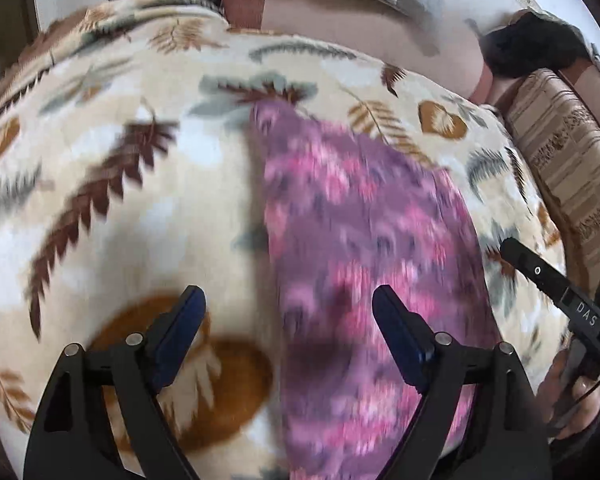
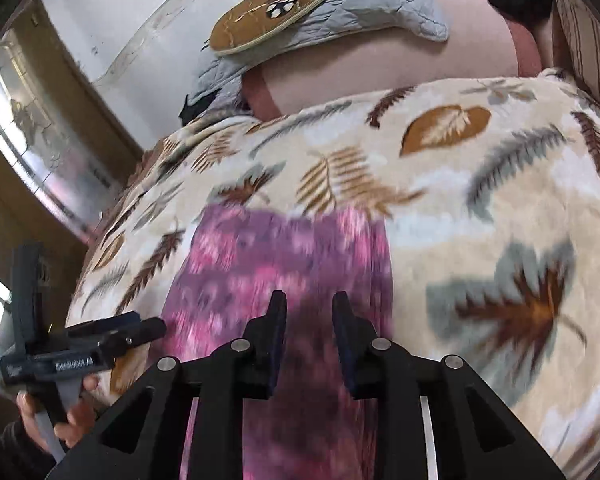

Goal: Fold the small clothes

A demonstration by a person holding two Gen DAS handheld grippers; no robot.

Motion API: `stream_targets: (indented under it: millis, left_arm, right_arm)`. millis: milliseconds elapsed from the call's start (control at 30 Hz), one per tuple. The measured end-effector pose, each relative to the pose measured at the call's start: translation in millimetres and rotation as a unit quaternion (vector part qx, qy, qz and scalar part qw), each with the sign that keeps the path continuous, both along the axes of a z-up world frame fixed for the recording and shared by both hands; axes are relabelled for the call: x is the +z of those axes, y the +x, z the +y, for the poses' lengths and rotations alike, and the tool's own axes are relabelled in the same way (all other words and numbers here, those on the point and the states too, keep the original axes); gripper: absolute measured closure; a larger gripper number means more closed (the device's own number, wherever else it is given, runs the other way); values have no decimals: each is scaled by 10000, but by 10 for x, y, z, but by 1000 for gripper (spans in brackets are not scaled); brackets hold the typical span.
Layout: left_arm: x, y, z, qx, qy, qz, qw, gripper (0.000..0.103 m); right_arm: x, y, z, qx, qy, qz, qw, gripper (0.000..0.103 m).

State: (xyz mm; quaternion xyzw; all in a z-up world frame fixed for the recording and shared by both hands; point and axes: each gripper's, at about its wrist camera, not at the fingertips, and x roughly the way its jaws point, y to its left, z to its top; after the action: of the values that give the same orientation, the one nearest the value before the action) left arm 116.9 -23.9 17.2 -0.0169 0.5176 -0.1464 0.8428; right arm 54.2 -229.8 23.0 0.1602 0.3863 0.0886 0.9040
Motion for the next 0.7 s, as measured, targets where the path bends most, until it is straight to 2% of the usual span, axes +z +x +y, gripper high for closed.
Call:
stream_targets:
  millis: [67,200,233,267,333,400,467,500,533,633,700]
  left_arm:
    - [-14,159,-97,67,155,-16,9999,16]
    - [-154,325,-159,164,320,210,9991,16]
    - [-183,352,-169,182,327,286,9989,16]
    - [-183,369,-194,180,300,294,9990,16]
    - [-169,361,-223,150,317,203,9992,16]
    - [-188,369,-260,105,491,80,9987,16]
    - [-256,414,-296,66,600,160,9981,16]
    - [-269,424,-298,78,577,194,9981,16]
    - [-272,427,-291,103,539,205,9983,16]
    - [-256,414,-294,72,574,140,9982,16]
    - [-256,415,-302,45,608,107,9981,16]
  right_arm:
    - [-61,152,-14,-194,-197,119,9995,69]
    - [-321,499,-121,-526,-198,648,9963,68]
    - [-370,536,-136,-481,-62,727,9962,90]
    - [-388,534,-145,-356,131,680,9970,99]
    - [-321,483,-201,-457,178,379,9981,99]
    - [-403,518,-265,-597,224,531,9966,99]
    - [-528,582,-262,-569,-9,841,9948,97]
    - [-518,560,-258,-559,-54,808,9951,95]
    - [-469,526,-256,-560,-48,737,9957,89]
    - [-262,362,-255,-450,166,427,9979,89]
    - [-132,232,-204,-262,190,150,9994,81]
